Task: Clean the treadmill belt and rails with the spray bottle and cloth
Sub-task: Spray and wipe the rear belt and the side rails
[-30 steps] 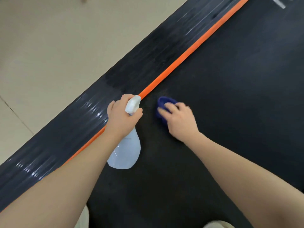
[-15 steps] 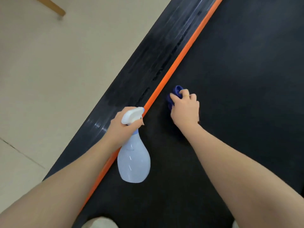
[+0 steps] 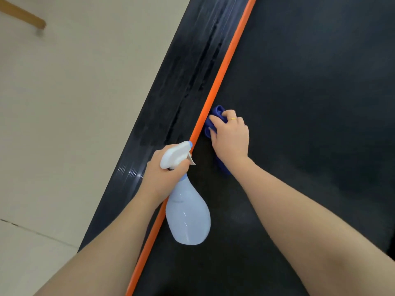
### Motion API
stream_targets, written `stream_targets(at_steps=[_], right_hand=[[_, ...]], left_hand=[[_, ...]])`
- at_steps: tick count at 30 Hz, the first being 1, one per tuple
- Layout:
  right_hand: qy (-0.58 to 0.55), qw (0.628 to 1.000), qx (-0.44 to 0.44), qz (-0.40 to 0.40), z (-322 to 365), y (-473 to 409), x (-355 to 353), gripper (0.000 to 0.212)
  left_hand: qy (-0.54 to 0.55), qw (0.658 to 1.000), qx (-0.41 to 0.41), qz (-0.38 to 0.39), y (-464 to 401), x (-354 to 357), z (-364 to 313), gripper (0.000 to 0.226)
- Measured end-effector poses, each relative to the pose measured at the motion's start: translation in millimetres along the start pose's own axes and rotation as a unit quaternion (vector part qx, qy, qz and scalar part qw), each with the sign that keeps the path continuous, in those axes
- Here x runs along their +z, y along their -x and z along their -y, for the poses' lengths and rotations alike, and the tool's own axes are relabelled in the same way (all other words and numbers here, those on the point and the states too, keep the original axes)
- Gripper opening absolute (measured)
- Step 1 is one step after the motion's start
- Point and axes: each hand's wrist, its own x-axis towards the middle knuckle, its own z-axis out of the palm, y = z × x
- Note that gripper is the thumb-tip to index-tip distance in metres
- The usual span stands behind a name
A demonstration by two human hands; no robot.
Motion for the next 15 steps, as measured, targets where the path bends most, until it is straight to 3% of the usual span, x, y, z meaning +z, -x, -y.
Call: stream_targets(at_steps=[2, 5, 8, 9, 12, 13, 15], right_hand=[[-0.025, 0.999, -0.007, 0.034, 7, 17, 1, 0.038], [-0.054, 0.992, -0.106, 0.037, 6, 55, 7, 0.046], [-0.027, 0.983, -0.177, 0.045, -2, 45, 5, 0.033], [-0.023, 0.987, -0.154, 0.031, -1, 32, 1, 0.027], [-0.032, 0.997, 0.062, -0.027, 2, -12, -3, 0.028], [-0.024, 0.994, 0.097, -0.041, 6, -15, -1, 0.03], [-0.024, 0.997, 0.068, -0.023, 18, 6, 3, 0.031]], left_hand=[[0.014, 1.0, 0.005, -0.012, 0, 2, 5, 0.032], [0.014, 0.999, 0.006, -0.035, -1, 6, 10, 0.034], [0.025, 0.998, 0.027, -0.06, 2, 9, 10, 0.037], [0.027, 0.997, 0.034, -0.071, 2, 10, 11, 0.037], [0.03, 0.993, 0.051, -0.103, 3, 15, 12, 0.038], [0.03, 0.992, 0.055, -0.111, 2, 17, 12, 0.035], [0.025, 0.99, 0.062, -0.121, 1, 20, 13, 0.027]])
